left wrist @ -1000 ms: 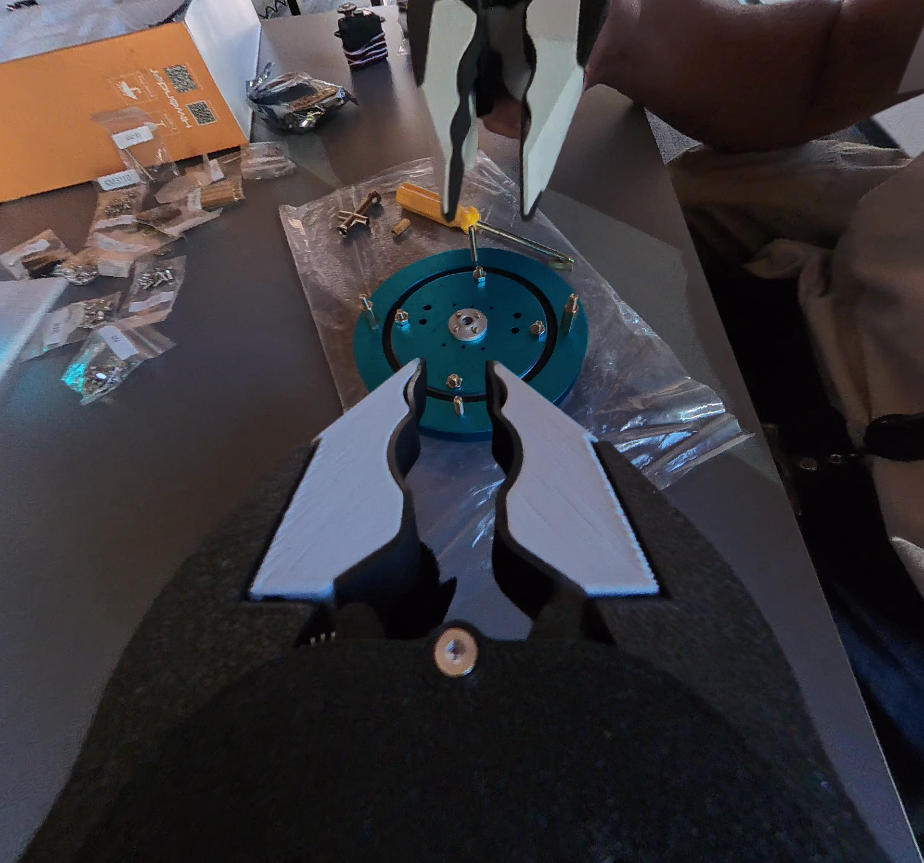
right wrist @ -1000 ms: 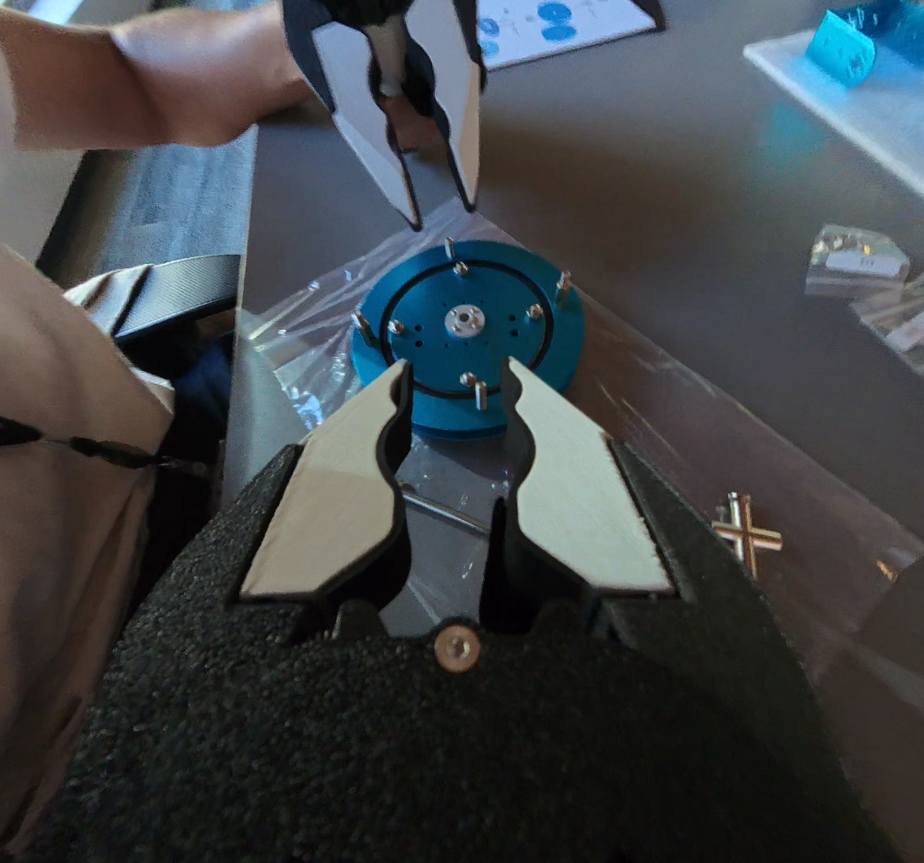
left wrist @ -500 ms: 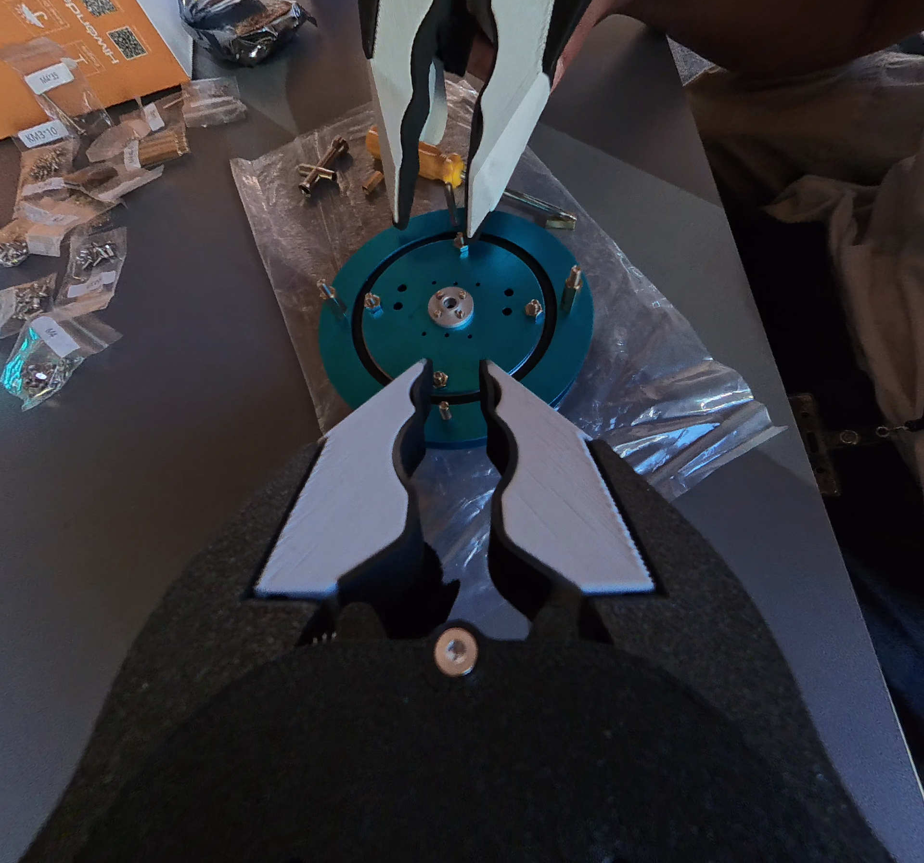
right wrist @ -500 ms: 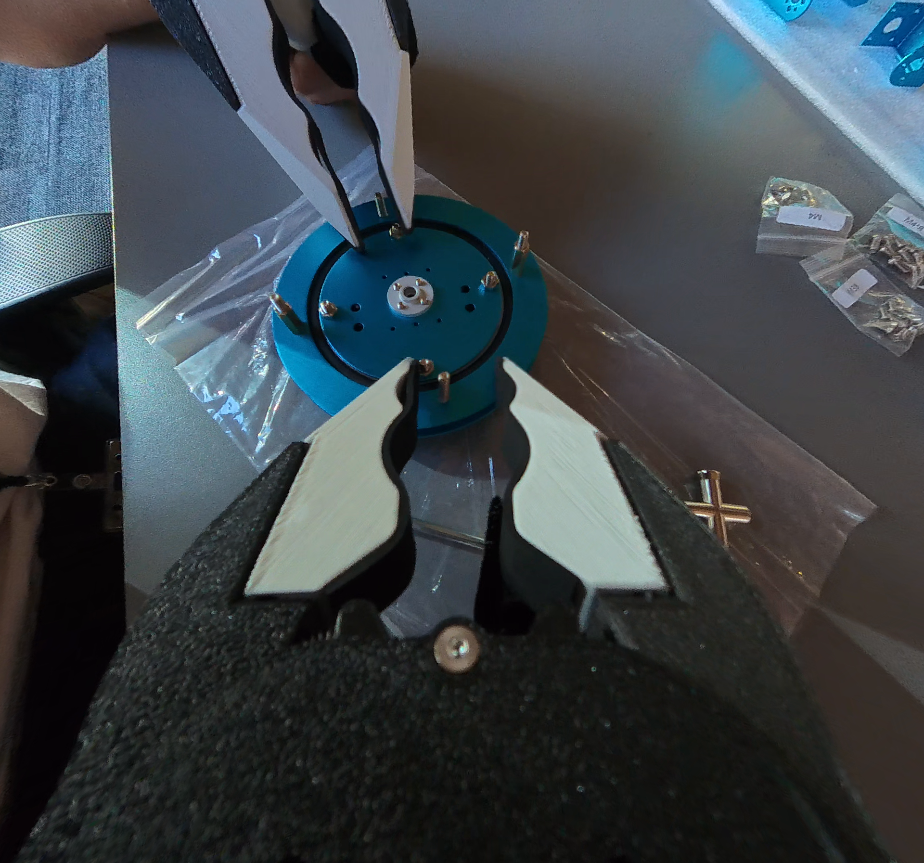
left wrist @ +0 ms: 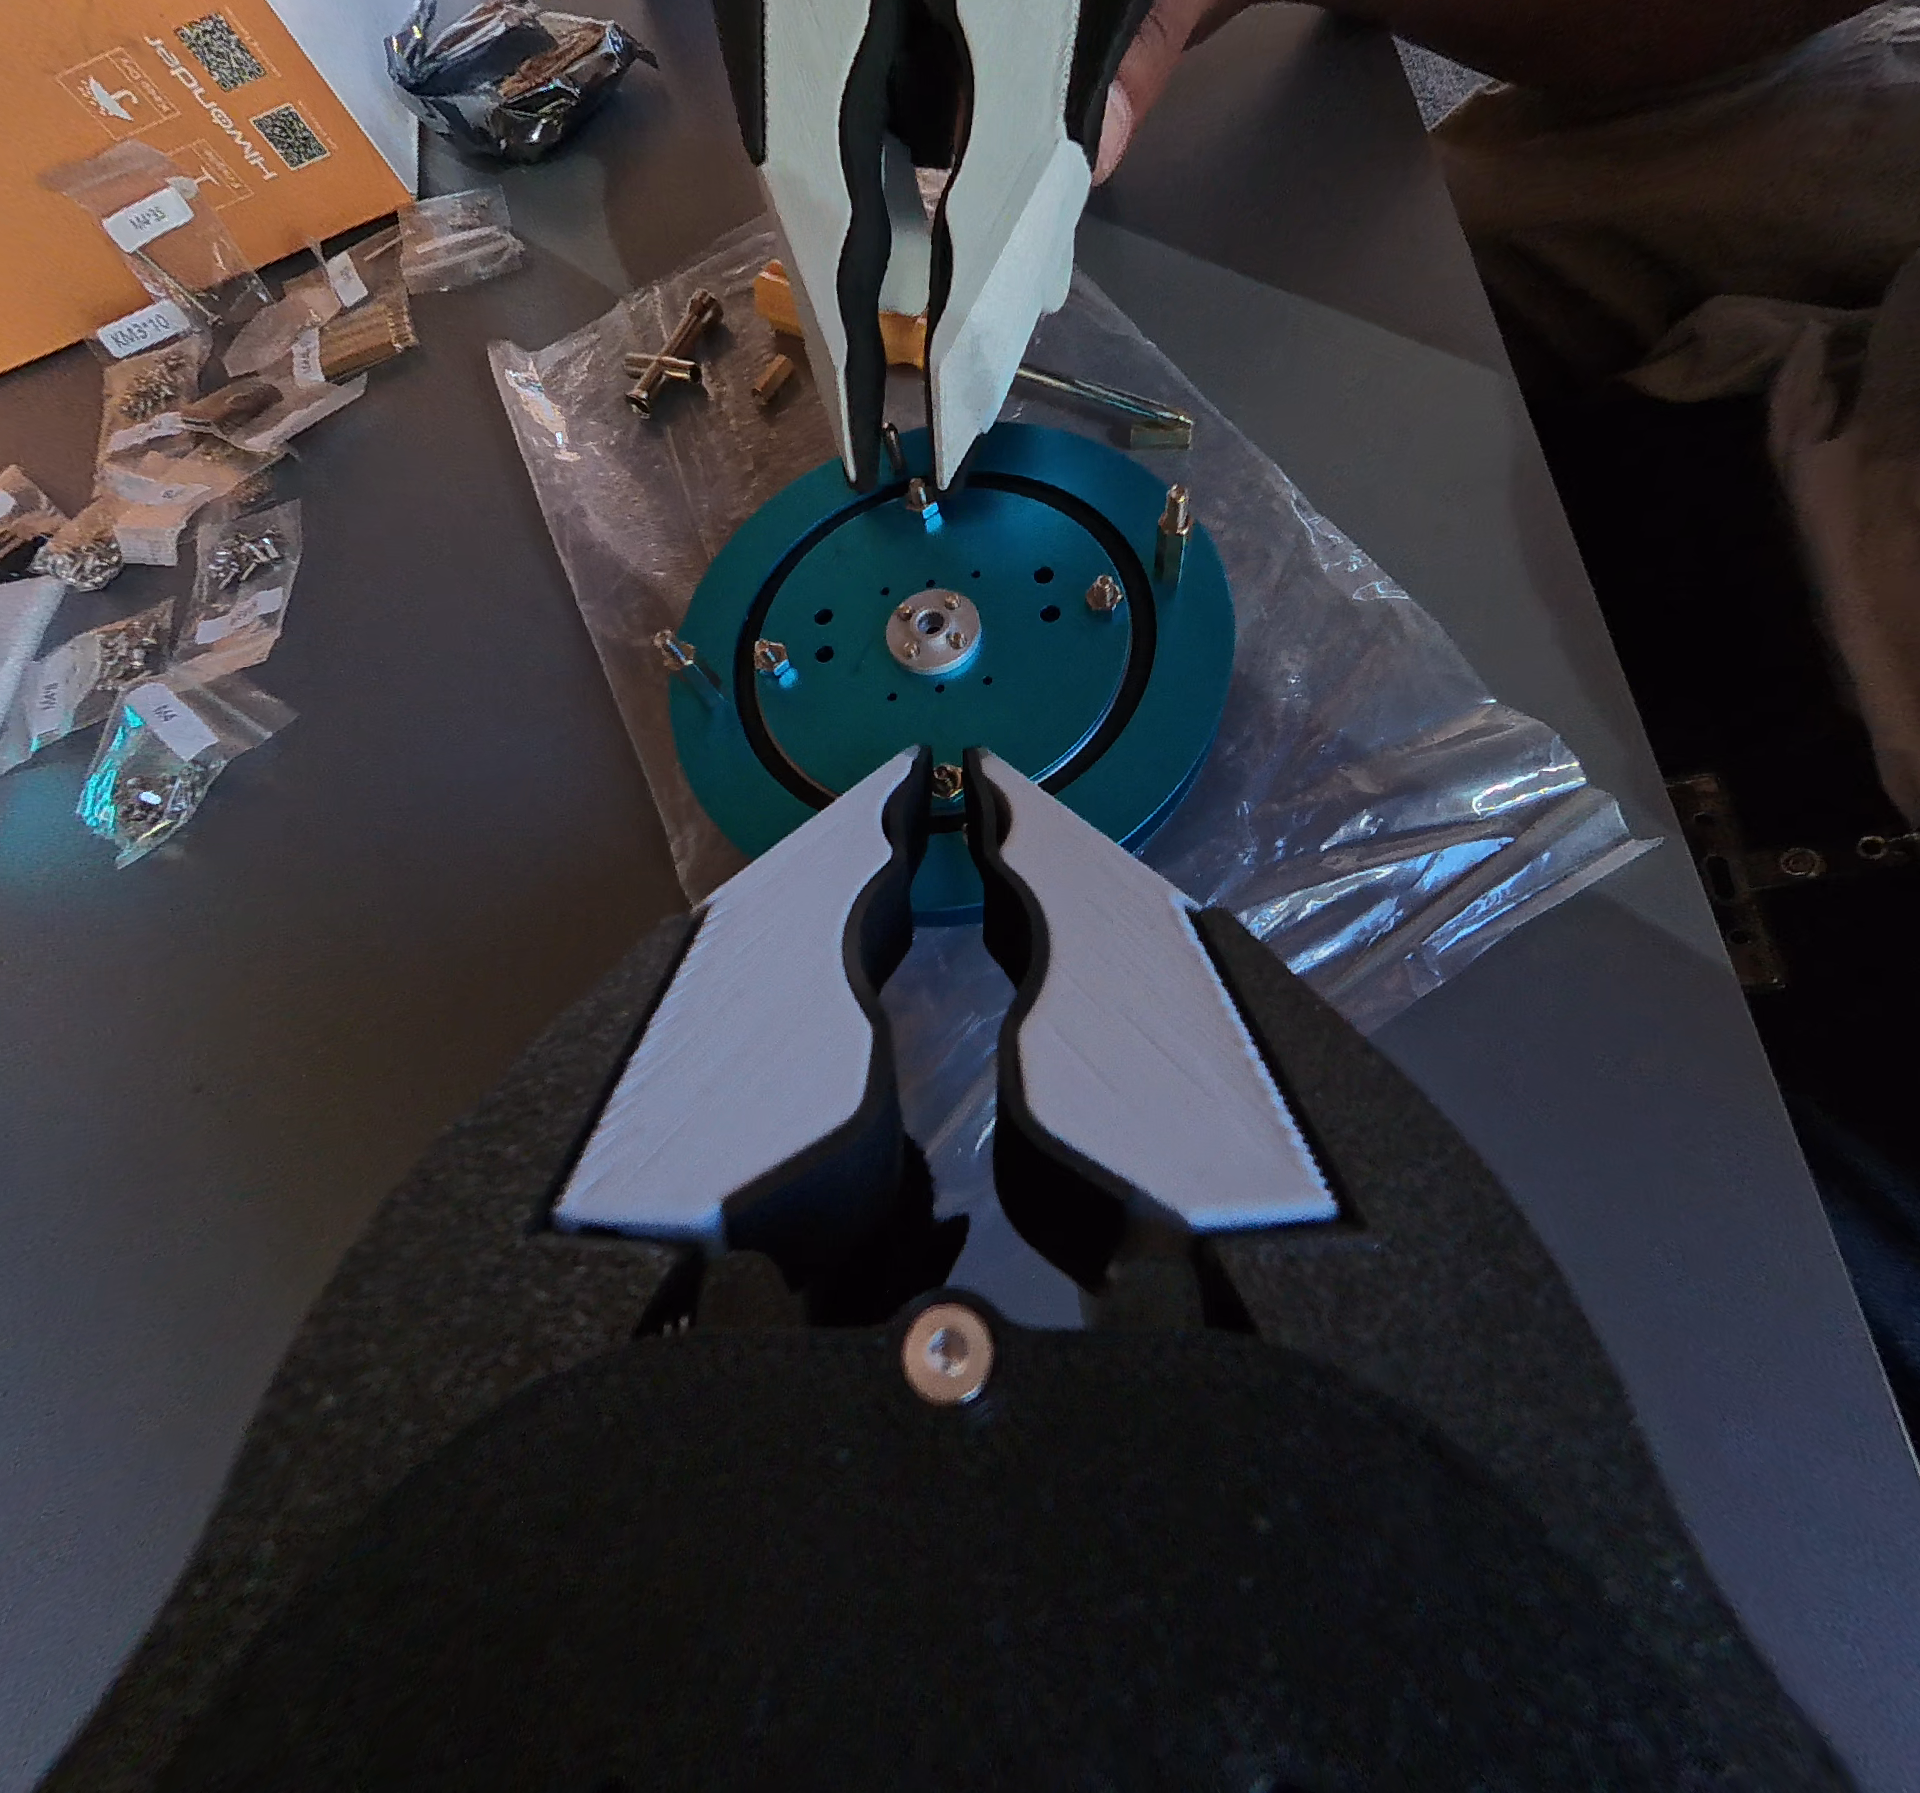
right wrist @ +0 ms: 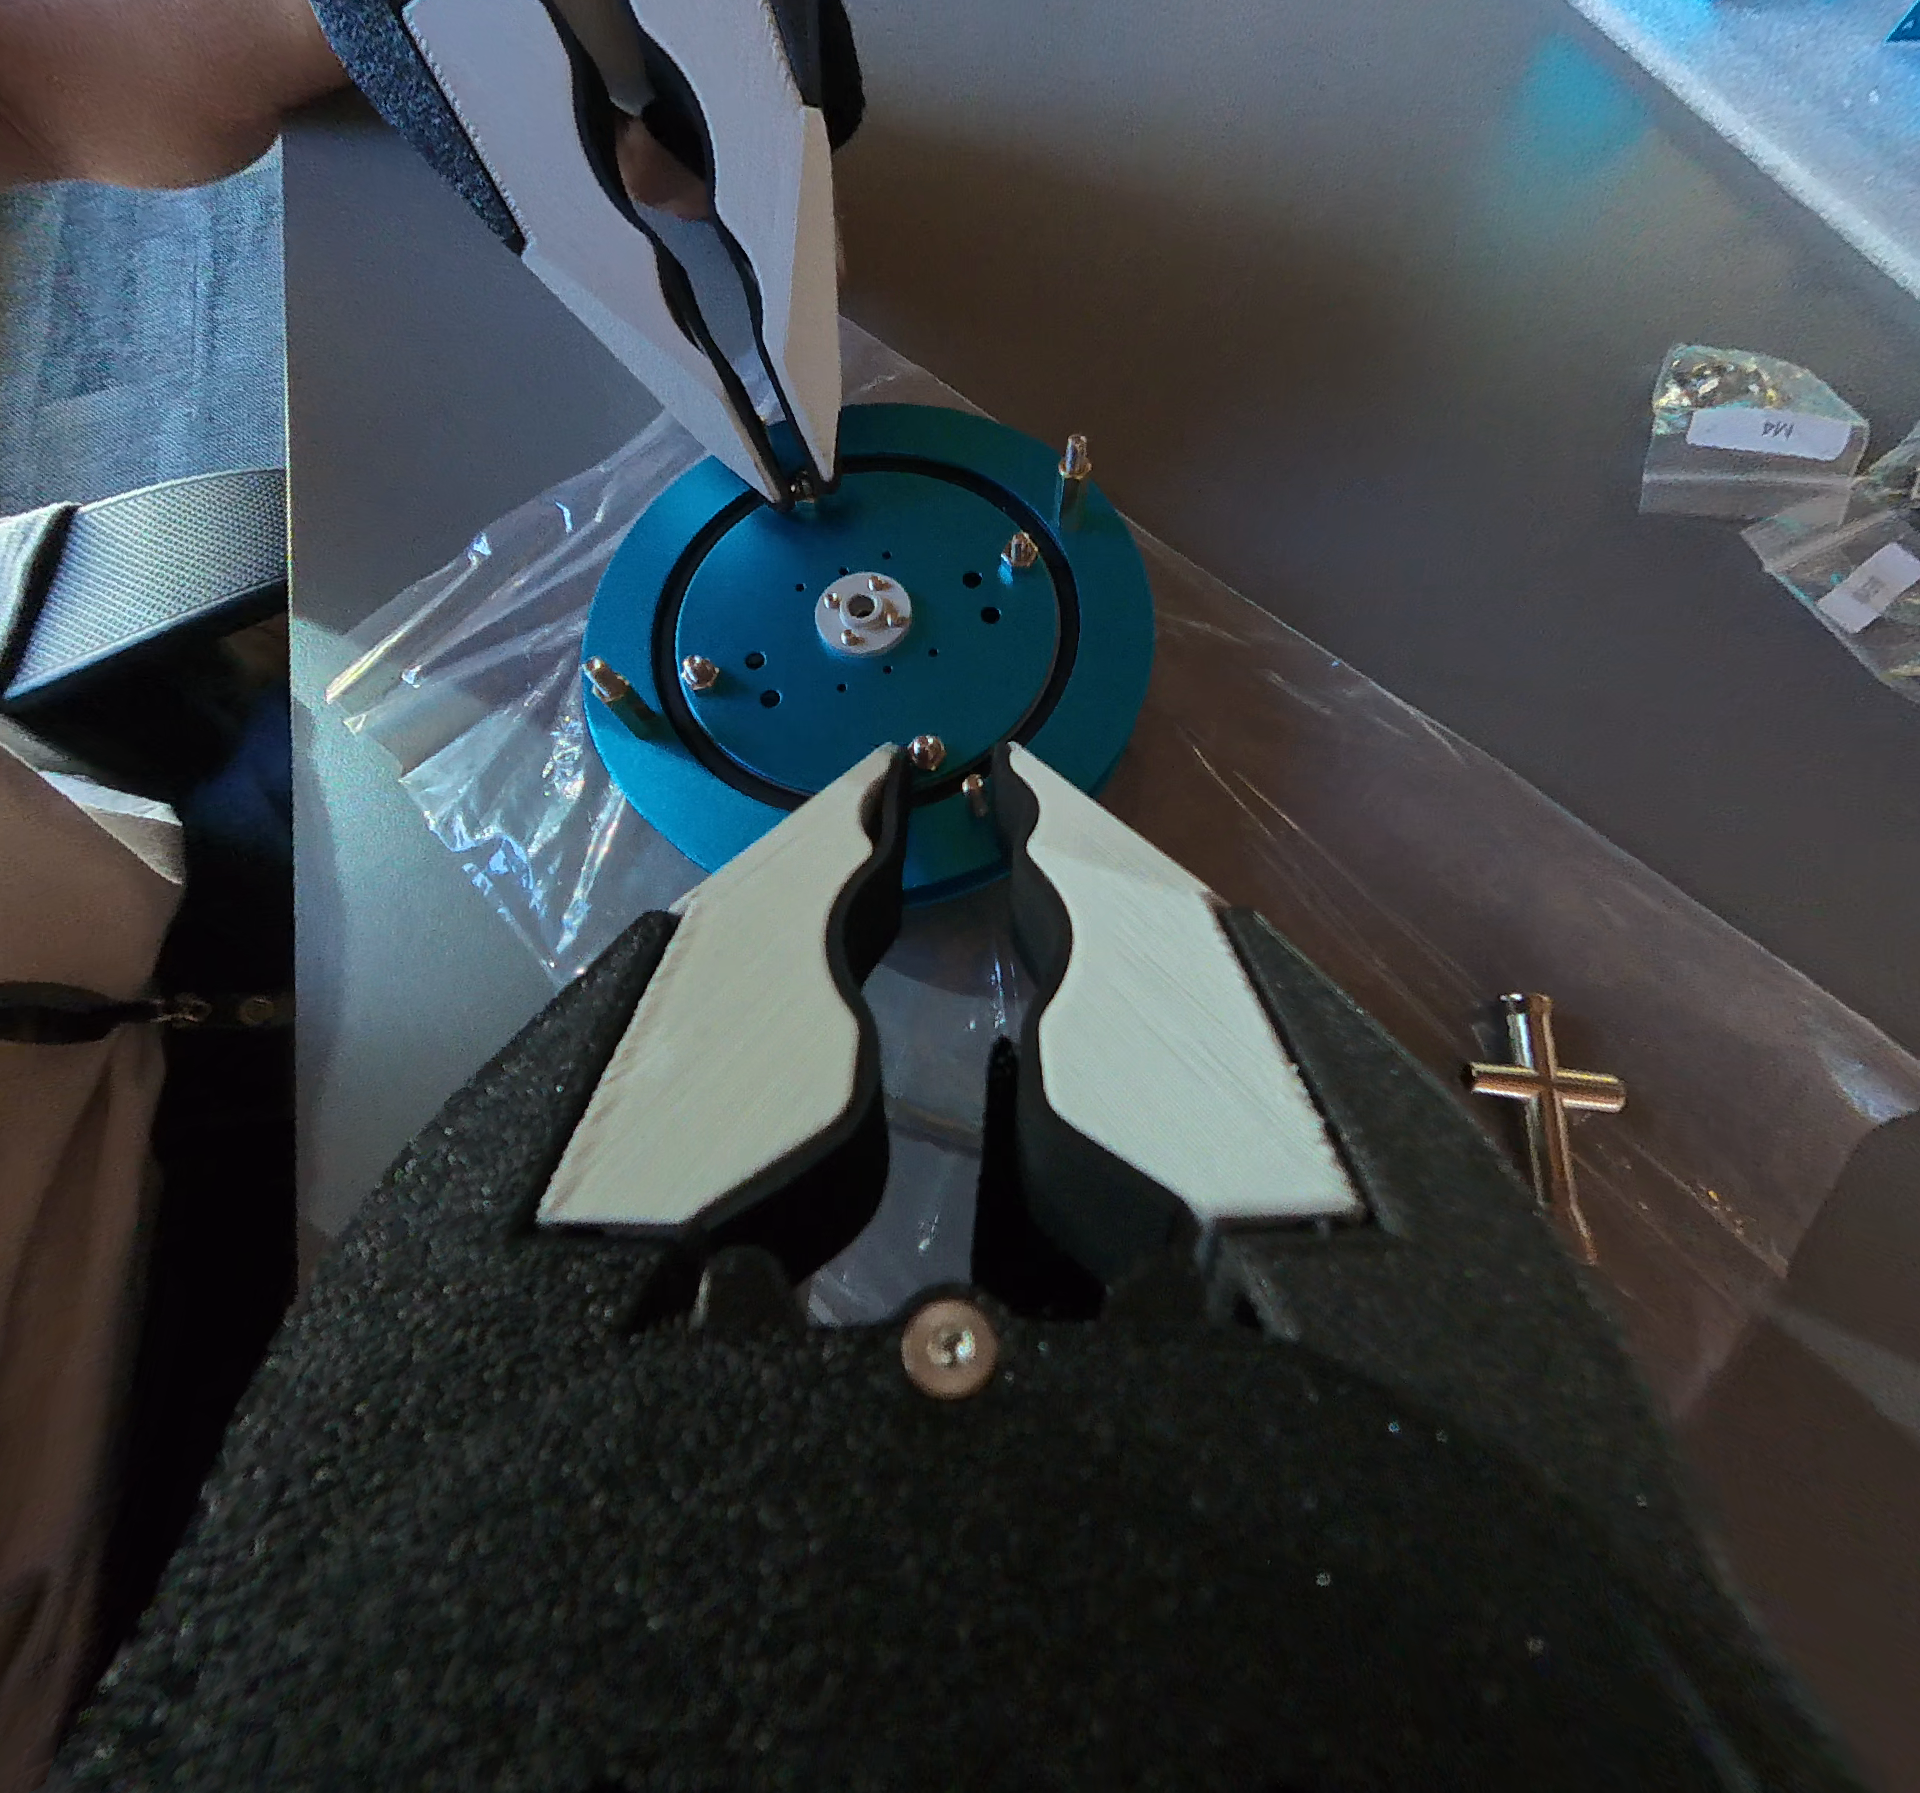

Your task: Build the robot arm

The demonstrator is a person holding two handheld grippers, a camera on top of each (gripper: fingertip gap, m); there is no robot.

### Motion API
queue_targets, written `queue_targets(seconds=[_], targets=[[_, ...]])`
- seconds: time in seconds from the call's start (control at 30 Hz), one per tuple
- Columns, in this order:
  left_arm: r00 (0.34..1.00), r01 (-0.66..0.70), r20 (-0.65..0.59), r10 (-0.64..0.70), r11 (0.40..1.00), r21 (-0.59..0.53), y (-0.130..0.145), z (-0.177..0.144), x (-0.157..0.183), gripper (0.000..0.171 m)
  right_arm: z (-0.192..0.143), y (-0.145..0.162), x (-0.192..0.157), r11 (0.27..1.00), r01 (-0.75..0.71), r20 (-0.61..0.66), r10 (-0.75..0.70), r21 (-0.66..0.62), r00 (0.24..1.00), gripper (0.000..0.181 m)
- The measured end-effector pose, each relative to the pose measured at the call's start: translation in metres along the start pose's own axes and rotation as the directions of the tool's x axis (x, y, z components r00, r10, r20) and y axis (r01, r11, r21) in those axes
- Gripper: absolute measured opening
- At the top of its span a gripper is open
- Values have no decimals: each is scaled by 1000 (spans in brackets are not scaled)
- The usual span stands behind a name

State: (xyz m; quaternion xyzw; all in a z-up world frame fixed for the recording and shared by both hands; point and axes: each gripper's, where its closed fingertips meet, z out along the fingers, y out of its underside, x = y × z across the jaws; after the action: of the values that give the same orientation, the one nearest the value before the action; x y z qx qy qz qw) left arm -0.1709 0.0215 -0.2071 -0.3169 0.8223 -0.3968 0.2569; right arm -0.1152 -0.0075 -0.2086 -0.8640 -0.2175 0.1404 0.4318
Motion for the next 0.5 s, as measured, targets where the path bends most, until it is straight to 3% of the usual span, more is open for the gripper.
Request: queue_targets(seconds=[0.5], targets=[[999, -24, -43, 25, 1000, 12, -1, -1, 9, 4, 1, 1, -1, 999, -33, 25, 33, -2, 999, 3]])
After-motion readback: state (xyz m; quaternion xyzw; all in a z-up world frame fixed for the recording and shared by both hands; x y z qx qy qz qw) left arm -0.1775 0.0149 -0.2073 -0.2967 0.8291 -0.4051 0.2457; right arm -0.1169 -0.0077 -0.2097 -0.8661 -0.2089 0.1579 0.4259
